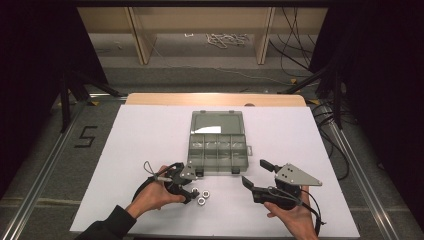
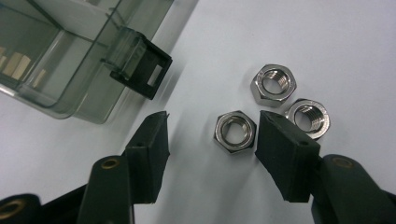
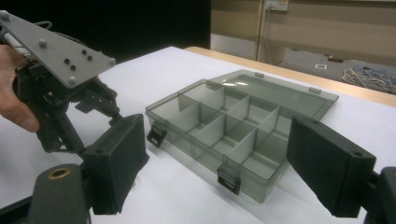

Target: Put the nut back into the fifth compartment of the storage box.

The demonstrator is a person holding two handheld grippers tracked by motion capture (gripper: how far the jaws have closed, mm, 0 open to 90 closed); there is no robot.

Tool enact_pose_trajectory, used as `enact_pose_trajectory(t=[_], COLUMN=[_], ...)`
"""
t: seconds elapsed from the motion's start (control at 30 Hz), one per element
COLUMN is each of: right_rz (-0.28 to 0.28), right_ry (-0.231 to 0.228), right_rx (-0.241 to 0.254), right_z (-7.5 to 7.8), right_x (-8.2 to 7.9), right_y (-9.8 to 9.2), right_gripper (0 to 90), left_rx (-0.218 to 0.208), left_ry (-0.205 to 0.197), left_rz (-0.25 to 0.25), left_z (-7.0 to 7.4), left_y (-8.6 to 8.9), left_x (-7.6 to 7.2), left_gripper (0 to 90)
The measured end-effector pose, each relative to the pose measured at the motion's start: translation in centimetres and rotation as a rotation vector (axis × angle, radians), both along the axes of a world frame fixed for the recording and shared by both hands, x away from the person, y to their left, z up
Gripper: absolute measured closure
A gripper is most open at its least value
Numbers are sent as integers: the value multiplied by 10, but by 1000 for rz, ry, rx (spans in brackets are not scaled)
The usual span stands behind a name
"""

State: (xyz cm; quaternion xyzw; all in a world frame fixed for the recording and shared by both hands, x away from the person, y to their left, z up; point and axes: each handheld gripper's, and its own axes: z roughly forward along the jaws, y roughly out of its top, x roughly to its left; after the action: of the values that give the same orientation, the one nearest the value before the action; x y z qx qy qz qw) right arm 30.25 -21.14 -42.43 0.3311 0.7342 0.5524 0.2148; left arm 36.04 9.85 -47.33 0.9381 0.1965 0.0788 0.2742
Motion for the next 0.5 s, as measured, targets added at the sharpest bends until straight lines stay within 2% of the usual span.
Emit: enact_pose_trajectory(t=[0.03, 0.2, 0.23, 0.33, 0.37, 0.4, 0.5], right_rz=[-3, -5, -3, 0, 0, 2, 3], right_ry=[0, 4, 6, 9, 12, 10, 13], right_rx=[-8, -18, -20, -17, -18, -18, -15], right_z=[1, 1, 1, 0, 0, -1, -1], right_x=[0, -1, -1, 0, 0, 1, 1], right_y=[0, -1, 0, 0, 0, 0, 0], right_gripper=[212, 219, 222, 226, 228, 232, 235], left_rx=[-21, 14, -12, -15, -29, -35, -31], left_ry=[7, 17, 27, 37, 52, 63, 63], left_rz=[13, -22, -11, -22, -26, -28, -28], left_z=[-2, 0, -2, -2, -2, -2, -2], left_y=[-2, -3, -4, -3, -3, -2, -3], left_x=[-1, 0, -1, -1, -1, 2, 2], left_gripper=[443, 540, 562, 607, 633, 694, 698])
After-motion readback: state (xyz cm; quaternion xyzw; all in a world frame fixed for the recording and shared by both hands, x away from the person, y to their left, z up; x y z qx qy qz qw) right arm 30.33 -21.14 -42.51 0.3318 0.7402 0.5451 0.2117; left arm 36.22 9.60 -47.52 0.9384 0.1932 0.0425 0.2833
